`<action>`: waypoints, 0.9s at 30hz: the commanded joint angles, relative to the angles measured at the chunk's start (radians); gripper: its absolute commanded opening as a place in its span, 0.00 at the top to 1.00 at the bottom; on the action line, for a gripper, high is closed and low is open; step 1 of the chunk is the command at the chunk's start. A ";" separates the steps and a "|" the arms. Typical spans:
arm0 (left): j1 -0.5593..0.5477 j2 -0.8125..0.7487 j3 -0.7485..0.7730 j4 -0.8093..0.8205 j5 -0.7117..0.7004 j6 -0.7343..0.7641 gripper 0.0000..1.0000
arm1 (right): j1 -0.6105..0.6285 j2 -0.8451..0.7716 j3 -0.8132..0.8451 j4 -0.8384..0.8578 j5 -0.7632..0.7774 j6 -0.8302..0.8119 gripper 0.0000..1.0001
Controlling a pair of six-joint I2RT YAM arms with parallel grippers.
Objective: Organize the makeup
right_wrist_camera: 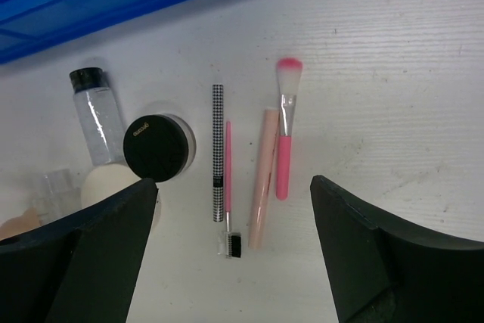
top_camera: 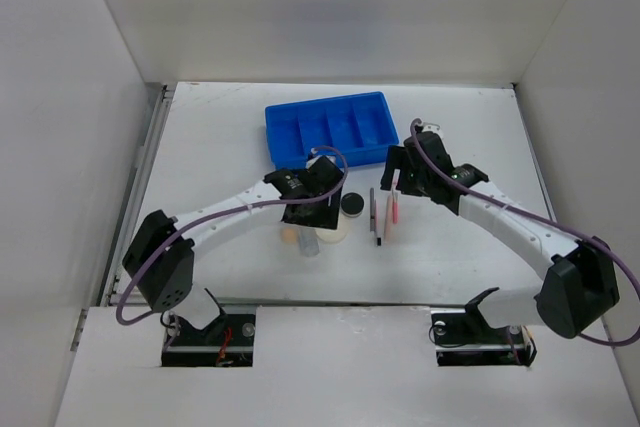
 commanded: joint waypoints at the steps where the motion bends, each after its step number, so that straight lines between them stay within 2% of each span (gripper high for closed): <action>1: -0.020 0.017 0.009 0.008 -0.096 -0.159 0.36 | 0.003 0.009 0.069 0.015 0.015 0.010 0.11; 5: -0.020 -0.019 -0.026 -0.034 -0.201 -0.300 0.36 | 0.003 0.000 0.069 -0.006 0.036 0.010 0.10; 10: -0.011 -0.098 -0.101 -0.025 -0.311 -0.373 0.36 | 0.003 0.000 0.069 -0.006 0.045 0.000 0.10; 12: 0.034 -0.107 -0.115 -0.034 -0.302 -0.383 0.40 | 0.003 0.000 0.069 -0.006 0.045 0.000 0.10; 16: 0.083 -0.085 -0.137 -0.023 -0.250 -0.402 0.40 | 0.003 0.000 0.069 -0.006 0.045 0.000 0.10; 27: 0.092 -0.053 -0.203 0.029 -0.210 -0.425 0.41 | 0.003 0.000 0.069 -0.015 0.045 0.000 0.09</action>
